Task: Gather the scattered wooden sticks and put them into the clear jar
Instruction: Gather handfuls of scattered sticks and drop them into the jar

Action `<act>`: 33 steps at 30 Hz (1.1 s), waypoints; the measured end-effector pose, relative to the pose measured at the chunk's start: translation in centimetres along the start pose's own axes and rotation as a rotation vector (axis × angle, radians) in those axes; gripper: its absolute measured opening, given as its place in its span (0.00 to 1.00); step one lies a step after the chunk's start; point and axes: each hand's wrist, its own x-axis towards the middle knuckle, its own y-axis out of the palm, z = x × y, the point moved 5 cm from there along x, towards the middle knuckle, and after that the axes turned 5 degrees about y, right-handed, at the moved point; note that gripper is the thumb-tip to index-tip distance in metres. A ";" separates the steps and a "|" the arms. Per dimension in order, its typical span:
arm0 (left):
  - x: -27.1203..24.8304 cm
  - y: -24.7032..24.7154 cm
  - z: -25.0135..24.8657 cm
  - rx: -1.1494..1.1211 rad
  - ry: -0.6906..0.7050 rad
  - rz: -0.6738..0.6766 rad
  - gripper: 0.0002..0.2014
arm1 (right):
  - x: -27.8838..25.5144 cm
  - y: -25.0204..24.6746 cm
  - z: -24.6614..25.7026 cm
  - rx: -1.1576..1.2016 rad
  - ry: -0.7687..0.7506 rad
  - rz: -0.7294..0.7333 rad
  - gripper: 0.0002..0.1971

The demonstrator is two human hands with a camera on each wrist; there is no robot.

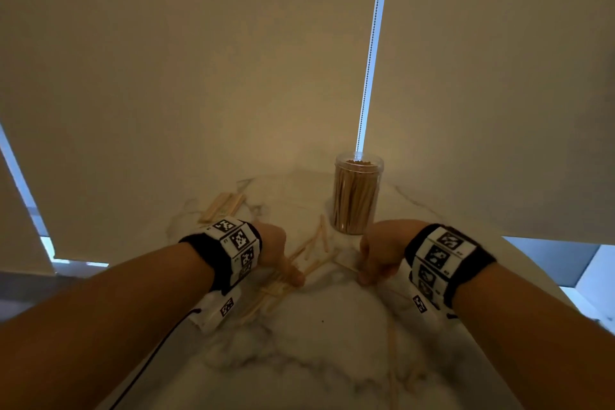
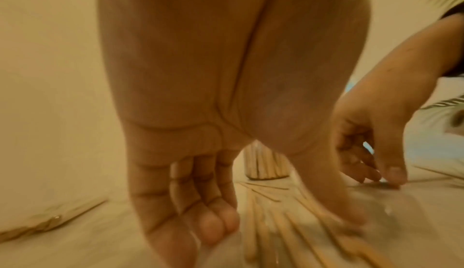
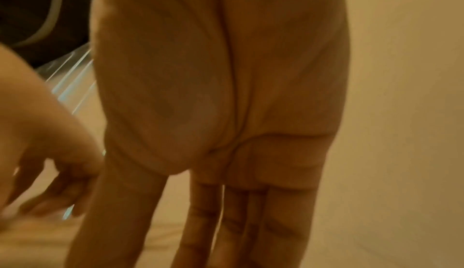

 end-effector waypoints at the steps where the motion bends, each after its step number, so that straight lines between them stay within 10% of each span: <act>1: -0.1 0.3 -0.6 0.026 0.013 -0.029 0.30 | -0.1 0.6 0.2 -0.009 0.005 0.018 0.19; 9: -1.6 0.2 -4.9 0.142 0.092 -0.095 0.21 | -1.8 1.2 2.6 -0.260 -0.007 -0.080 0.15; 18: -1.8 -0.2 -4.5 0.153 0.065 -0.045 0.16 | -5.3 -0.8 -4.4 0.154 0.041 -0.172 0.06; 33: -2.0 -1.3 -7.2 -0.789 0.259 -0.301 0.07 | -7.6 4.1 -8.2 -0.065 0.101 0.043 0.32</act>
